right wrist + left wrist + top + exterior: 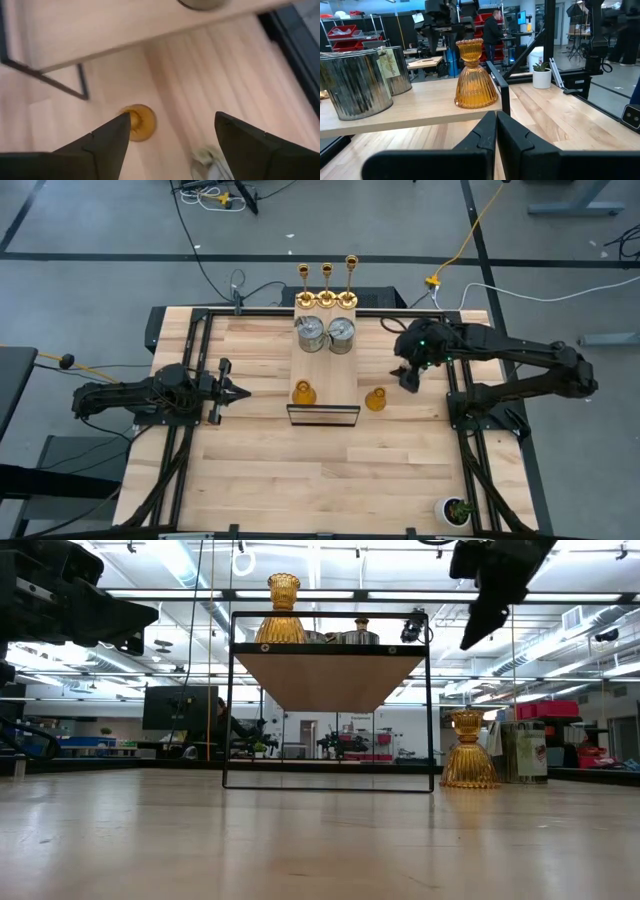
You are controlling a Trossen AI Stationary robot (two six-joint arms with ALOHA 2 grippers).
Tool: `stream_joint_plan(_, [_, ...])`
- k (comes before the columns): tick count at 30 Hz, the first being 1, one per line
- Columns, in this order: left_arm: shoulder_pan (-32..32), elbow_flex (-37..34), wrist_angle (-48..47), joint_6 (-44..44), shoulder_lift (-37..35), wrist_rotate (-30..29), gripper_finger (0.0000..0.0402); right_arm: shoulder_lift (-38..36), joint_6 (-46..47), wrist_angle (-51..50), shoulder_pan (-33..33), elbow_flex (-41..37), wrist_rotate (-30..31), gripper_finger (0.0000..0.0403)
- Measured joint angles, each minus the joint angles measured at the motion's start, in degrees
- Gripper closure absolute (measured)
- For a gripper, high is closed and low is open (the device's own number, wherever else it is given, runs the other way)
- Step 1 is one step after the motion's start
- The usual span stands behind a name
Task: Pick & Place candle stick holders
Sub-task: Put the scented candle can on the shelf
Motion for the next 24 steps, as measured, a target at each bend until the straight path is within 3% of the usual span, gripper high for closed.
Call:
stream_joint_plan(5, [0.0, 0.0, 0.0, 0.0, 0.0, 0.0, 0.0383, -0.2, 0.7, 0.4, 0.0, 0.0, 2.9, 0.0113])
stream_joint_plan(16, [0.0, 0.0, 0.0, 0.0, 0.0, 0.0, 0.0383, -0.3, 3.1, 6.3, 0.0, -2.0, 1.8, 0.0111])
stream_joint_plan(24, [0.0, 0.0, 0.0, 0.0, 0.0, 0.0, 0.0383, -0.3, 8.6, 2.8, 0.0, -4.9, 4.7, 0.0056])
